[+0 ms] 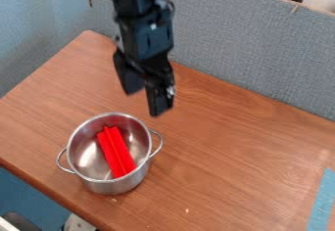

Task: Put the red object in the metal pot

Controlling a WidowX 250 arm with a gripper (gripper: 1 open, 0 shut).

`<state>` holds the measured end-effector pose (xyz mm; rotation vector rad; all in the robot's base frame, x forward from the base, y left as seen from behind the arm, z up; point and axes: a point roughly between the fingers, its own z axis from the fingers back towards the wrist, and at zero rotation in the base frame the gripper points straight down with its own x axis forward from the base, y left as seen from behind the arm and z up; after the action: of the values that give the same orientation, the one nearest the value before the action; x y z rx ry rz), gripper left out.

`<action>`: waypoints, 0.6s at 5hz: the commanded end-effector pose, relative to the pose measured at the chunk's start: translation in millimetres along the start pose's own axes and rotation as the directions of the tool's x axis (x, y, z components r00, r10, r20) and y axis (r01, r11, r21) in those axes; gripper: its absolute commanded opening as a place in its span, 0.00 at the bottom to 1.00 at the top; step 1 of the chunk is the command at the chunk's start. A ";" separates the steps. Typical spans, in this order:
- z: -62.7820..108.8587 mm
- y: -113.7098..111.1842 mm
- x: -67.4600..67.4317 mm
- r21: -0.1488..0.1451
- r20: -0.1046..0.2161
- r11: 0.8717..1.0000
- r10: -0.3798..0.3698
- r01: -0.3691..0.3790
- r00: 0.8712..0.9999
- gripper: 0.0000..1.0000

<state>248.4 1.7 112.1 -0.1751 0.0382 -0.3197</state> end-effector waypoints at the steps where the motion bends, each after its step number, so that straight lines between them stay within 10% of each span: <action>1: 31.4 -4.3 17.9 0.002 -0.037 0.997 -0.078 0.079 0.996 1.00; 2: 34.7 -6.0 31.4 -0.003 -0.097 0.982 -0.186 0.187 0.978 1.00; 3: 38.2 -0.5 29.2 0.015 -0.076 1.000 0.001 0.001 0.997 1.00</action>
<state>276.8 -5.4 135.5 -0.1627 0.1628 -0.3330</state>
